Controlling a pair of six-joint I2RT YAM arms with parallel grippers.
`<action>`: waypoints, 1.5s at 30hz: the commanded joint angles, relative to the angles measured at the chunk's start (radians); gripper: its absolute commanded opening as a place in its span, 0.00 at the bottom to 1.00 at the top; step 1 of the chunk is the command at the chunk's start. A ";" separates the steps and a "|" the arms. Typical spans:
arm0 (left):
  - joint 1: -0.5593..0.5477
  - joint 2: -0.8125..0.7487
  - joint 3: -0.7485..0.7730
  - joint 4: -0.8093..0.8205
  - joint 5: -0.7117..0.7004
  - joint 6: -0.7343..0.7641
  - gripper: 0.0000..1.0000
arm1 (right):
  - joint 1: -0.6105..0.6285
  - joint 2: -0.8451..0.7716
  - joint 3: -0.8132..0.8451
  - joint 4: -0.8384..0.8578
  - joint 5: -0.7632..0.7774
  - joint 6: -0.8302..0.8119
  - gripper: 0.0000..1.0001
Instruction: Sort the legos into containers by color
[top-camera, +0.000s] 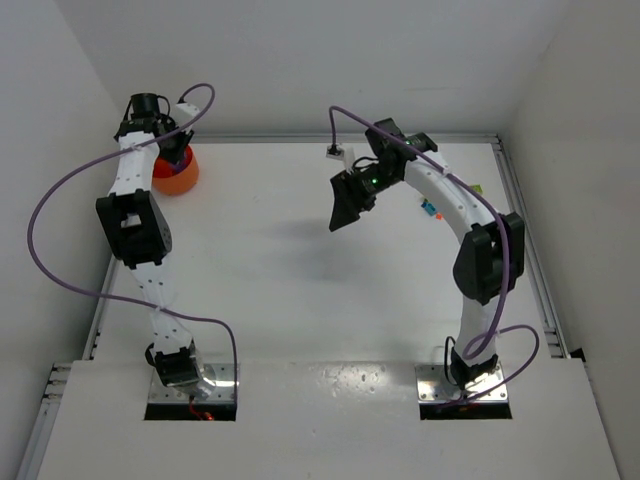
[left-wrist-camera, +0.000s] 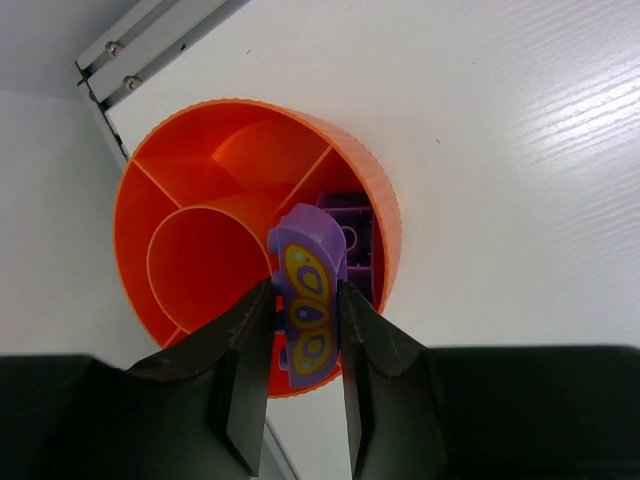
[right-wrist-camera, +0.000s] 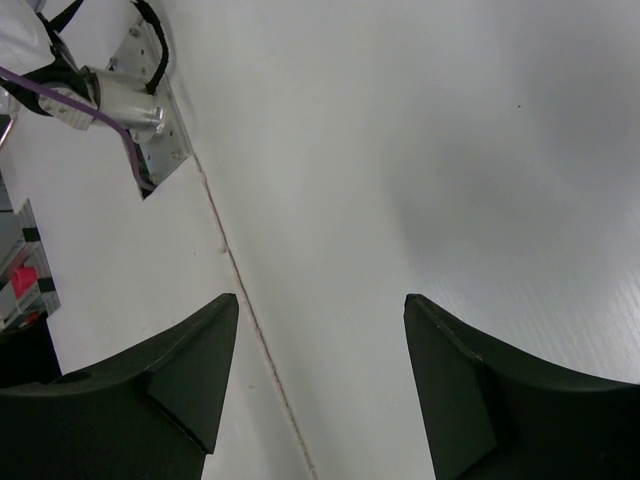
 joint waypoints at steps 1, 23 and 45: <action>-0.006 0.003 0.044 0.042 -0.028 -0.013 0.35 | -0.006 0.020 0.014 0.022 -0.001 0.005 0.69; -0.015 -0.284 -0.012 0.134 0.286 -0.238 0.55 | -0.006 -0.043 -0.006 0.070 0.149 0.062 0.65; -0.011 -1.140 -0.963 0.157 0.498 -0.461 0.63 | -0.421 -0.028 -0.092 0.297 0.740 -0.025 0.54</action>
